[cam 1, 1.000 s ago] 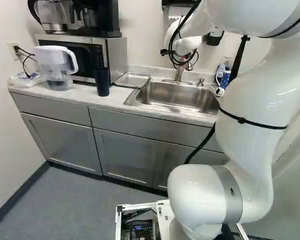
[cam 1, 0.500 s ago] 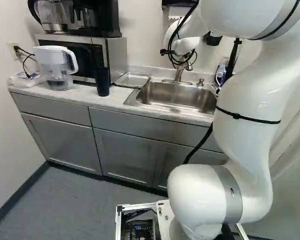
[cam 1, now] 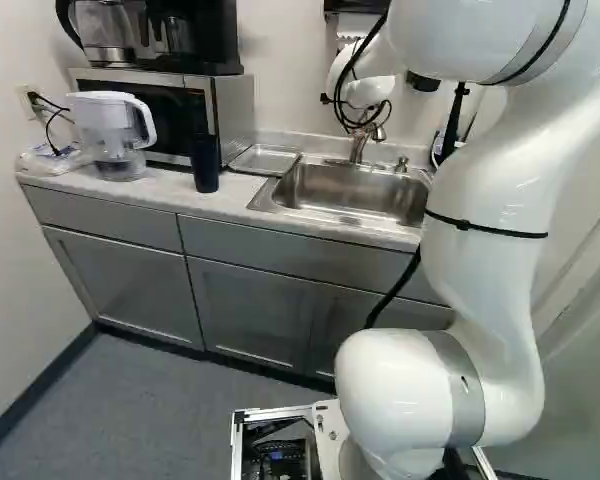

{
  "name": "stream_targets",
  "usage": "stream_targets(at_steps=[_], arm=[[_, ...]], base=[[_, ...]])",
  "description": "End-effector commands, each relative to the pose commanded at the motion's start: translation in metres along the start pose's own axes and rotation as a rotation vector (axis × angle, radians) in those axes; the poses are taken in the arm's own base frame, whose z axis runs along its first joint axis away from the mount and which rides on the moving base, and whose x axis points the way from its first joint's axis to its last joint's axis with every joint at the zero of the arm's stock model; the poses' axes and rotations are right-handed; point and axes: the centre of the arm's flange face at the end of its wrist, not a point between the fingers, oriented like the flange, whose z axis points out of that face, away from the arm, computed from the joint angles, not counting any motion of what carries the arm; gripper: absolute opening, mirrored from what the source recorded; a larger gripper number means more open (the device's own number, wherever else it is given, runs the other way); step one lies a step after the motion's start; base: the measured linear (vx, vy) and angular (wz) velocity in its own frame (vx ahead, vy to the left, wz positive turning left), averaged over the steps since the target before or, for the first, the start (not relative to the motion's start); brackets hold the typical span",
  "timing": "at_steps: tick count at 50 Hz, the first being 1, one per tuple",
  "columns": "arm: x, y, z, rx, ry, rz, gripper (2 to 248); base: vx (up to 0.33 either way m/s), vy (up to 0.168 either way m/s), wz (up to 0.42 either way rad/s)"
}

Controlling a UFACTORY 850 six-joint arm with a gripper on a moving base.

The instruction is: Rinse the cup and place it in the tray

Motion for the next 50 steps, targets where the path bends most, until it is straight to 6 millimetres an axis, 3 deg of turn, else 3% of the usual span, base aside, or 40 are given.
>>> stream_targets(at_steps=[16,34,50], arm=[[0.005,-0.001,0.013,0.001,0.049,0.0,247],[0.005,-0.001,0.013,0.001,0.049,0.0,247],[0.003,-0.012,-0.002,0.018,0.043,-0.003,247]], base=[[0.0,0.0,0.0],[0.0,0.0,0.0],[0.0,0.0,0.0]])
